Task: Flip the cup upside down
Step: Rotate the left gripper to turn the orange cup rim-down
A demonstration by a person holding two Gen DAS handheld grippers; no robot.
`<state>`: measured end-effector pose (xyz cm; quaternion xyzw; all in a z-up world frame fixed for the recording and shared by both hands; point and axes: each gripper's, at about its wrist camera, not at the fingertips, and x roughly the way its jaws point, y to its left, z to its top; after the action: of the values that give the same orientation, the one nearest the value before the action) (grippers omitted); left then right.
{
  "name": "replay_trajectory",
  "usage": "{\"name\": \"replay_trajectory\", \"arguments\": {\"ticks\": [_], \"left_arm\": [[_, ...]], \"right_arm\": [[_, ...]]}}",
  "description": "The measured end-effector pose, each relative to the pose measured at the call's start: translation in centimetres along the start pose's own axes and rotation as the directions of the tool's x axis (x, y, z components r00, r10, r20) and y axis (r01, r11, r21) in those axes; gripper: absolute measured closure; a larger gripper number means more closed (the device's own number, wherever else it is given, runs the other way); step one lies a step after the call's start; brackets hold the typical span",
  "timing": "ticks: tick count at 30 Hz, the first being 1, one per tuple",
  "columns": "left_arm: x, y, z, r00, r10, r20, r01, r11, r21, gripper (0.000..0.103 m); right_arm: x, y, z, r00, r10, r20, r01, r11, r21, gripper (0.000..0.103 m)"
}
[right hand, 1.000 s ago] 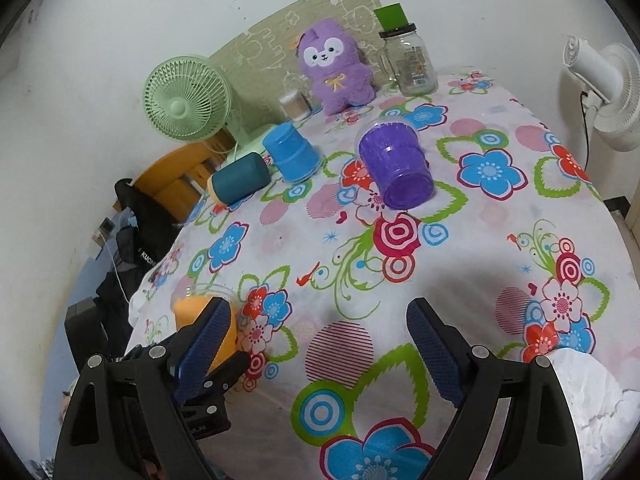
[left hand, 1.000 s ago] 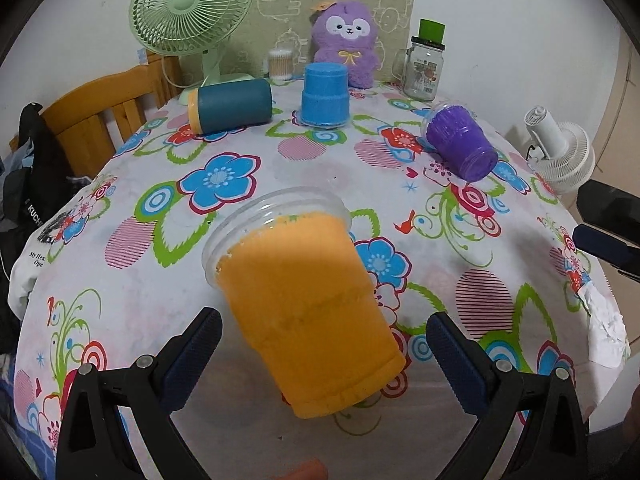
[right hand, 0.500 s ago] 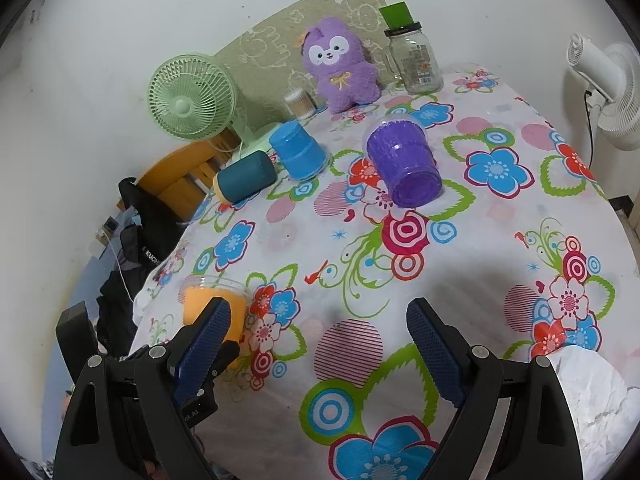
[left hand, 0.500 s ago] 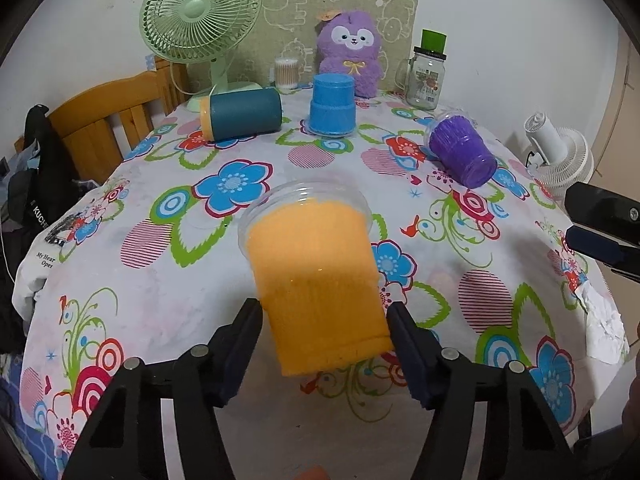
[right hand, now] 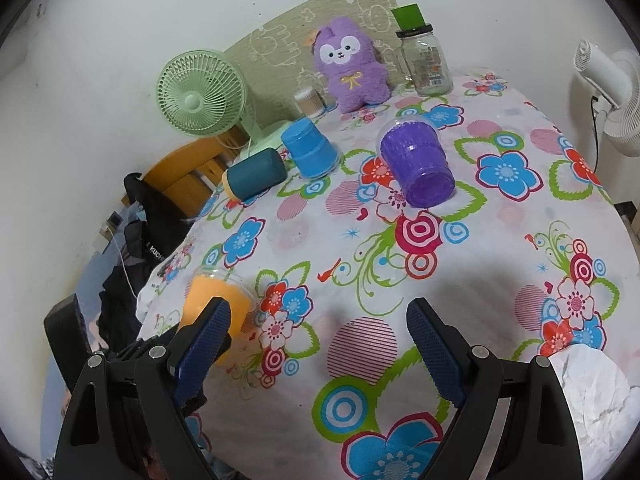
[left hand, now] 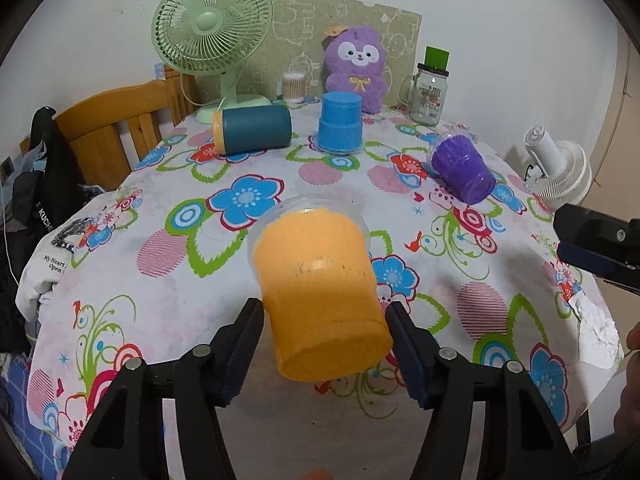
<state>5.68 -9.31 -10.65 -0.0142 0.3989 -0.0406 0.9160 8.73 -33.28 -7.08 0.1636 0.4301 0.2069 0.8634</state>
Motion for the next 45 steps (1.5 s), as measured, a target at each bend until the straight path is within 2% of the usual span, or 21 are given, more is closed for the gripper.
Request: {"name": "replay_trajectory", "arguments": {"ticks": [14,31,45], "left_arm": [[0.1,0.4,0.2,1.000,0.001,-0.004,-0.001,1.000,-0.006,0.046],[-2.3,0.8,1.2,0.998,0.000,0.064,0.000,1.000,-0.007,0.047],[-3.3,1.1,1.6,0.997,0.005,0.079,-0.004,1.000,-0.006,0.045]], "right_arm": [[0.3,0.2,-0.1,1.000,0.002,-0.007,-0.002,1.000,0.000,0.012],[0.4,0.5,-0.1,1.000,0.010,-0.009,-0.010,1.000,-0.005,0.012],[0.7,1.0,-0.3,1.000,0.016,-0.022,-0.016,1.000,-0.015,0.012]]}}
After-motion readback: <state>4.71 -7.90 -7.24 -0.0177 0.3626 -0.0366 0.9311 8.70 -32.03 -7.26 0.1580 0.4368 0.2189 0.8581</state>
